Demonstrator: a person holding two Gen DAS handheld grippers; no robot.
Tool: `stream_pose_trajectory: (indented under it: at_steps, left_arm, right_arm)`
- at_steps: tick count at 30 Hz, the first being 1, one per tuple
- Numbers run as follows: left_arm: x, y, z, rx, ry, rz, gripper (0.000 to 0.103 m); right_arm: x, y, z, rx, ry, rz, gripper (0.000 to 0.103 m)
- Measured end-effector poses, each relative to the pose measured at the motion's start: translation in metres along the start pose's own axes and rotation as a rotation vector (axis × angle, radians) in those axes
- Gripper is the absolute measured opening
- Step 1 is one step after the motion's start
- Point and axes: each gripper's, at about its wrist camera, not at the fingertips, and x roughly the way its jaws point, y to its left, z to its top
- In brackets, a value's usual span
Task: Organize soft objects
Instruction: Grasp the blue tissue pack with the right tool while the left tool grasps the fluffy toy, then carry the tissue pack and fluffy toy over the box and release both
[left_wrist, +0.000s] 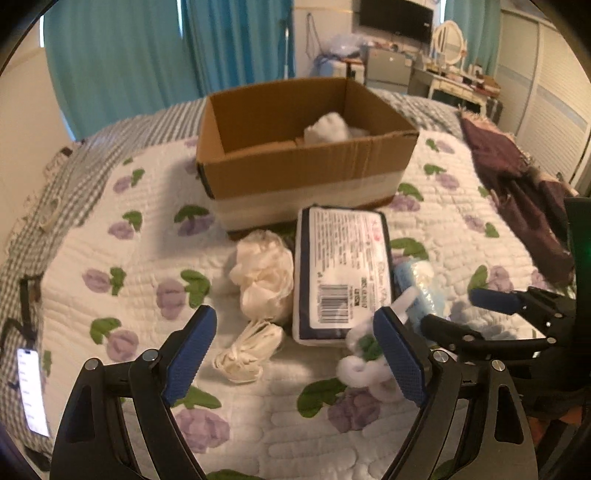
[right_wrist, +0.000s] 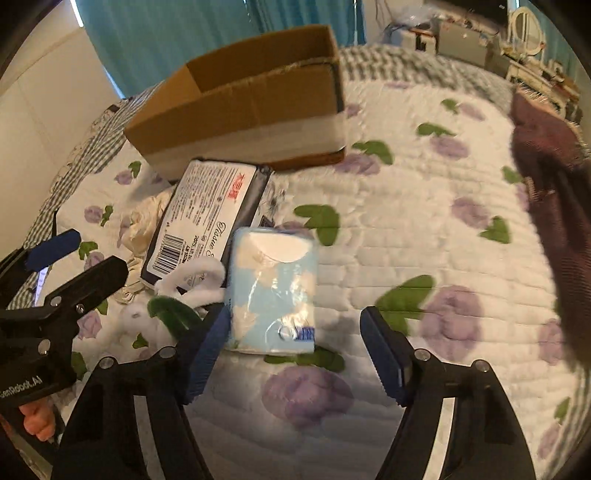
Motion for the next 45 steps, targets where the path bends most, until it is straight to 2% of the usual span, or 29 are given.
stream_pose_trajectory:
  at_steps: [3, 5, 12, 19, 22, 24, 26, 28, 38, 45]
  left_arm:
    - [0.005, -0.002, -0.001, 0.006, 0.015, -0.010, 0.087]
    - [0.007, -0.005, -0.001, 0.021, 0.020, -0.009, 0.087]
    - [0.003, -0.023, -0.010, 0.080, 0.044, -0.060, 0.087]
    - [0.008, -0.057, -0.025, 0.156, 0.097, -0.142, 0.085]
    - [0.024, -0.067, -0.025, 0.176, 0.138, -0.140, 0.062]
    - [0.033, -0.069, -0.025, 0.170, 0.166, -0.148, 0.052]
    - [0.041, -0.069, -0.025, 0.167, 0.189, -0.163, 0.030]
    - [0.044, -0.070, -0.026, 0.175, 0.200, -0.174, 0.025]
    - [0.009, -0.068, -0.021, 0.207, 0.101, -0.184, 0.025]
    - [-0.043, -0.052, 0.007, 0.187, -0.036, -0.185, 0.025]
  right_arm:
    - [0.014, -0.001, 0.003, 0.005, 0.026, 0.013, 0.066]
    - [0.019, -0.001, 0.003, 0.007, 0.046, 0.001, 0.048]
    - [-0.008, -0.010, -0.005, 0.038, -0.032, 0.023, 0.044]
    - [-0.040, -0.036, -0.017, 0.083, -0.083, -0.045, 0.044]
    - [-0.044, -0.043, -0.021, 0.100, -0.092, -0.040, 0.044]
    - [-0.044, -0.047, -0.022, 0.106, -0.094, -0.037, 0.044]
    - [-0.042, -0.047, -0.022, 0.109, -0.093, -0.035, 0.044]
    - [-0.039, -0.046, -0.022, 0.105, -0.091, -0.034, 0.044]
    - [-0.060, -0.040, -0.020, 0.095, -0.130, -0.047, 0.044]
    - [-0.104, -0.022, -0.009, 0.062, -0.207, -0.070, 0.044]
